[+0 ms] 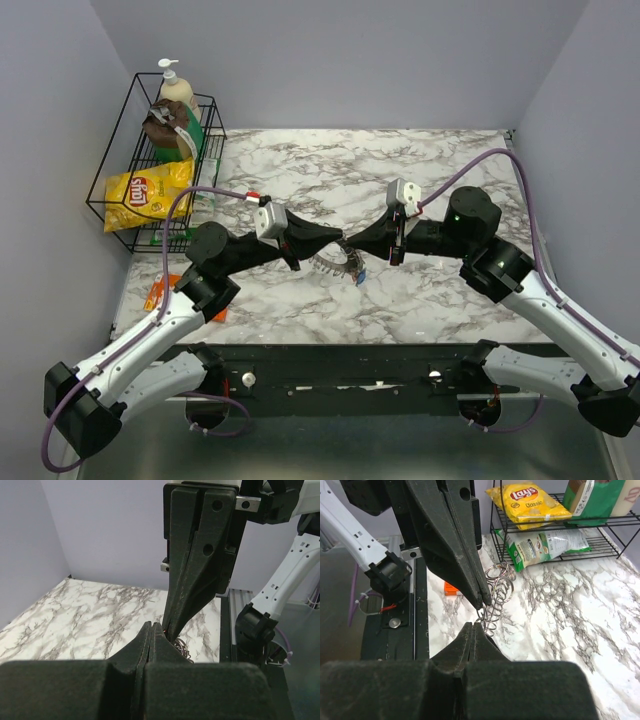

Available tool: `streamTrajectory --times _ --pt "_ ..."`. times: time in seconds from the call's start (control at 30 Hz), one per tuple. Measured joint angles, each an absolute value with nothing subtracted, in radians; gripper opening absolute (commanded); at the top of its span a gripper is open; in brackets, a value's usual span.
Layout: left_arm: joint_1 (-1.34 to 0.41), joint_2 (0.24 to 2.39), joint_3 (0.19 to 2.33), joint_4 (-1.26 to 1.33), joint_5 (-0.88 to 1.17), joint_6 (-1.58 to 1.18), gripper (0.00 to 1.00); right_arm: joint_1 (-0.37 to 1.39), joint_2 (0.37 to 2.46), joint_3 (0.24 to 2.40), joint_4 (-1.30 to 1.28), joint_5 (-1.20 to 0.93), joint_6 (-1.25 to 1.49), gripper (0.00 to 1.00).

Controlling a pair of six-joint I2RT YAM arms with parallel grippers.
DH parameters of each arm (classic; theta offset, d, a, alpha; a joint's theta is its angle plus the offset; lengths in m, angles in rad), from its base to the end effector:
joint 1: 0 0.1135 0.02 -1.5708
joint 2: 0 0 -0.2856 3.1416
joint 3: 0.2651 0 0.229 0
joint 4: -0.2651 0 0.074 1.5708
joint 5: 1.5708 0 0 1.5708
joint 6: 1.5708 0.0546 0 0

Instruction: Put the keys on the keyring

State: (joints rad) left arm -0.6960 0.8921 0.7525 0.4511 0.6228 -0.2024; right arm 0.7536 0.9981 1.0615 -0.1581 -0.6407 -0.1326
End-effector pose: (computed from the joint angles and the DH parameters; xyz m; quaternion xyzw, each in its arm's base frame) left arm 0.1181 -0.1402 0.4007 0.3771 0.4831 -0.4966 0.6147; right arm 0.1230 0.1601 0.4163 -0.4925 0.5435 0.4169 0.5369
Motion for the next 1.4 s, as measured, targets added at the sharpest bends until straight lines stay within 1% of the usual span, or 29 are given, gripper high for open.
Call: streamTrajectory --times 0.07,0.2,0.43,0.57,0.6,0.7,0.87,0.97,1.07,1.17,1.2,1.3,1.37,1.4 --pt "-0.696 0.892 0.735 0.485 0.614 -0.223 0.00 0.753 0.996 1.060 -0.159 -0.641 -0.133 0.01" --pt "-0.696 0.892 0.721 0.523 0.605 -0.250 0.00 0.753 0.994 1.058 -0.155 -0.645 -0.133 0.05" --pt "-0.698 0.892 0.694 0.589 0.576 -0.286 0.00 0.753 0.994 1.058 -0.148 -0.659 -0.134 0.07" --pt "-0.702 0.892 0.676 0.622 0.552 -0.305 0.00 0.753 0.994 1.057 -0.149 -0.664 -0.138 0.10" --pt "-0.702 0.893 0.673 0.628 0.550 -0.309 0.00 0.753 0.994 1.057 -0.149 -0.664 -0.139 0.14" --pt "-0.702 0.900 0.669 0.649 0.540 -0.321 0.00 0.753 0.995 1.057 -0.148 -0.670 -0.141 0.19" --pt "-0.703 0.904 0.657 0.672 0.510 -0.330 0.00 0.753 1.002 1.057 -0.147 -0.685 -0.144 0.26" --pt "-0.703 0.908 0.653 0.687 0.499 -0.339 0.00 0.753 1.003 1.057 -0.147 -0.686 -0.147 0.31" --pt "-0.702 0.921 0.652 0.712 0.493 -0.351 0.00 0.753 1.003 1.057 -0.146 -0.691 -0.150 0.33" --pt "-0.702 0.937 0.652 0.732 0.492 -0.361 0.00 0.753 1.005 1.057 -0.147 -0.694 -0.151 0.42" --pt "-0.702 0.941 0.652 0.736 0.490 -0.364 0.00 0.753 1.005 1.057 -0.149 -0.696 -0.151 0.48" --pt "-0.702 0.945 0.652 0.739 0.481 -0.363 0.00 0.754 1.005 1.057 -0.154 -0.703 -0.151 0.57" --pt "-0.702 0.945 0.652 0.739 0.475 -0.360 0.00 0.754 1.004 1.057 -0.158 -0.703 -0.152 0.61" --pt "-0.702 0.945 0.652 0.739 0.471 -0.357 0.00 0.754 1.003 1.057 -0.161 -0.702 -0.152 0.65"
